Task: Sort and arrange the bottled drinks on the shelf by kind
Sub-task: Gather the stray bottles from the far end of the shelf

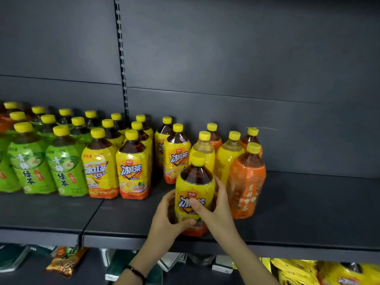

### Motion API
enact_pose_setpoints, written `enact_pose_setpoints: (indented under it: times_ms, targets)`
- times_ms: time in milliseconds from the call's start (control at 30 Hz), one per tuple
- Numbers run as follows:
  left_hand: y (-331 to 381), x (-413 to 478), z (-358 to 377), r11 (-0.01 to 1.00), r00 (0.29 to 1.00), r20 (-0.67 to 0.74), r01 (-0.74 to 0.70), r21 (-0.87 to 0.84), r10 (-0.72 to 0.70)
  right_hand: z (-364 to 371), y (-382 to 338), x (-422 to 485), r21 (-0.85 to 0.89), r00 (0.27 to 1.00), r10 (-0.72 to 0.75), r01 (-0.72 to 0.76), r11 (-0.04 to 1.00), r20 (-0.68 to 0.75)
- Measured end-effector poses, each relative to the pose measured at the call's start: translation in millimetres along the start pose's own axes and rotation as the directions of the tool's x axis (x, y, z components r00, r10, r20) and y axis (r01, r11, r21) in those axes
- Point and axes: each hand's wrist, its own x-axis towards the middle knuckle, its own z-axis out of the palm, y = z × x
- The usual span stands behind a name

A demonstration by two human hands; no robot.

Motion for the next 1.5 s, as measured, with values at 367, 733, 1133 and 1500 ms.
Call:
enact_pose_setpoints:
  times_ms: [367,733,1133,1500]
  targets:
    - [-10,35,-46,0.944,0.978,-0.209,0.073,0.320,-0.005,13,-92,94,-0.294,0.958,-0.277,0.288,0.911,0.080]
    - [-6,48,-46,0.844,0.929,-0.358,0.118,0.524,0.092,46,-104,236,-0.711,0.935,0.135,0.151,0.687,0.328]
    - [-19,59,-52,0.723,0.821,-0.483,0.130,0.679,0.306,67,-110,234,-0.529,0.952,0.142,0.023,0.849,0.270]
    - [-28,60,-74,0.807,0.824,-0.511,0.119,0.578,0.244,103,-16,74,-0.309,0.994,-0.075,0.046,0.950,-0.081]
